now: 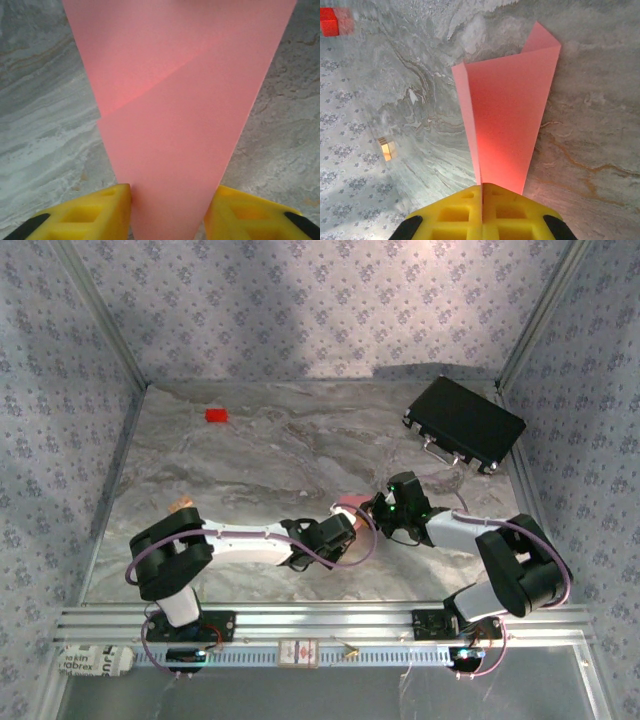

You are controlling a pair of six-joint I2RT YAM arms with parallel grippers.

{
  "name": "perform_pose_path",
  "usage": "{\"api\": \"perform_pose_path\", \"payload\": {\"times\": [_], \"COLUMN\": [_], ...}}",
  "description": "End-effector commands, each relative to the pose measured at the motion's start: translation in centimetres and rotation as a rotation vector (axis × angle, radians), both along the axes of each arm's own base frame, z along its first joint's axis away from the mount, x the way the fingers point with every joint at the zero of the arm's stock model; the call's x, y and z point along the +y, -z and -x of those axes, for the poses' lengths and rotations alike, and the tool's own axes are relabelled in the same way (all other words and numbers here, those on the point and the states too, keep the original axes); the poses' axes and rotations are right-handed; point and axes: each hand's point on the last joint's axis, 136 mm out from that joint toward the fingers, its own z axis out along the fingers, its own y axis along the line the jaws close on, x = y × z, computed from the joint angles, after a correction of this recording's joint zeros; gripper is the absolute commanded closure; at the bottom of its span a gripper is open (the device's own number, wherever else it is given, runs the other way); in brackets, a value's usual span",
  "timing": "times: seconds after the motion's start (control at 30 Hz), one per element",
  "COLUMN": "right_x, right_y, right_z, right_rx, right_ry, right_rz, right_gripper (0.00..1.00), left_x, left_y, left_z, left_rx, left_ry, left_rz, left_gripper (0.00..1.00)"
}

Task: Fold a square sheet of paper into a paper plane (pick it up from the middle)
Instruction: Fold the wing for the fifth time at the center of the table.

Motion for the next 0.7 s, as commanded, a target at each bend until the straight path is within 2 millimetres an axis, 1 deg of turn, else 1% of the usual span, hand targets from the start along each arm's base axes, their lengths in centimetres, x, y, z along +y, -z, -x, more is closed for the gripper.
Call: {"api": "perform_pose_path", "payload": {"times": [0.0, 0.13, 0.23, 0.3, 0.43, 0.6, 0.67], "right_x": [-0.5, -0.5, -0.6, -0.7, -0.7, -0.8, -0.8], "right_y": [-0.1, -0.1, 0.0, 0.1, 0.1, 0.1, 0.0], "right_z": [-0.1, -0.1, -0.1, 0.0, 0.0, 0.0, -0.1], "right_rx": [0.006, 0.005, 0.008, 0.011, 0.011, 0.010, 0.008], "right_ry": [0.029, 0.028, 0.029, 0.030, 0.031, 0.032, 0.033], "right_rz": [0.007, 0.009, 0.011, 0.013, 0.011, 0.011, 0.011], "right_gripper": [0.97, 0.97, 0.97, 0.97, 0.97, 0.97, 0.97], "left_x": [-0.5, -0.8, -1.0, -1.1, -1.2, -0.9, -0.8], "left_y": [-0.9, -1.2, -1.8, -2.1, -2.2, -1.6, -1.4], "left_z": [-0.4, -0.1, -0.1, -0.1, -0.1, -0.1, -0.1], "left_rx": [-0.043, -0.058, -0.094, -0.112, -0.126, -0.122, -0.121], "left_ry": [0.014, 0.028, 0.026, 0.029, 0.033, 0.035, 0.035], "left_rz": [-0.013, -0.002, 0.003, 0.001, -0.007, -0.036, -0.045], "left_gripper": [0.63, 0.62, 0.59, 0.59, 0.59, 0.63, 0.69]}}
